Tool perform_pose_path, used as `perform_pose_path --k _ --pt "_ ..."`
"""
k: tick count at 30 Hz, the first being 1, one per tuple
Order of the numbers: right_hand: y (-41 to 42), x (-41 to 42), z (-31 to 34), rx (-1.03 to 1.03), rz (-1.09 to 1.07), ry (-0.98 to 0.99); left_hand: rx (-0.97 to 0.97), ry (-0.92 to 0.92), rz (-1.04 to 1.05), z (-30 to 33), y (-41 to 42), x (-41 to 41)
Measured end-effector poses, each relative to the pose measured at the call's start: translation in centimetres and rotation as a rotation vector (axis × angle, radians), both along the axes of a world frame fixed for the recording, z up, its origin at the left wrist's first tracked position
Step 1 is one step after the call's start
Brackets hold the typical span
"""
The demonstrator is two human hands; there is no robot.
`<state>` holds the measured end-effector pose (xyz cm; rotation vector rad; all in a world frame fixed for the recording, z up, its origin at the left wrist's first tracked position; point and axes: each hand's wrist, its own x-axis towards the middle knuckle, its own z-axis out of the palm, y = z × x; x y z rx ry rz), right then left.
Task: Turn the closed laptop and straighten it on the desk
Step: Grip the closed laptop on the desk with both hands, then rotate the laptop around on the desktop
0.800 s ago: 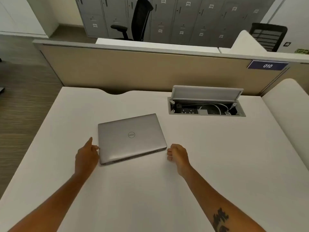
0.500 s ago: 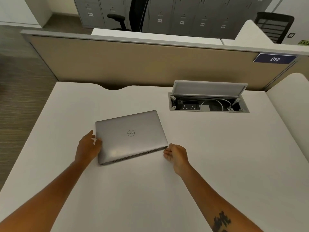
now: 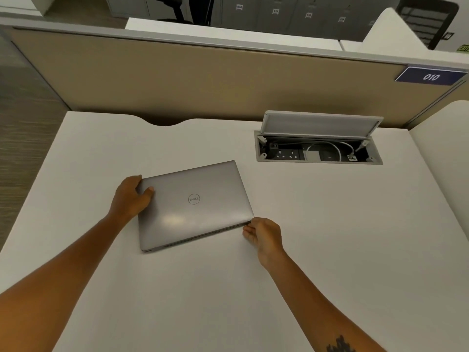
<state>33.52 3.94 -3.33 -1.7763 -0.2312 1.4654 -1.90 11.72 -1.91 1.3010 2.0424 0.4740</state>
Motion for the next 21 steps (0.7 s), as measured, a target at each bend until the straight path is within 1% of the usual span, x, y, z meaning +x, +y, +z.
perform_pose_path --k 6,9,17,21 --pt "0.5 -1.1 -0.3 -0.022 -0.096 -0.033 0.026 0.035 -0.03 -0.4 0.7 -0.1" --pt "1.2 -1.2 -0.2 -0.013 -0.136 -0.034 0.025 0.034 -0.001 -0.3 0.1 -0.2" --pt "4.7 -0.3 0.2 0.029 -0.167 -0.024 0.037 0.092 -0.002 -0.1 -5.2 0.1" --pt "6.4 -0.1 0.5 0.036 -0.131 -0.051 0.028 0.052 0.065 0.2 -8.0 1.1"
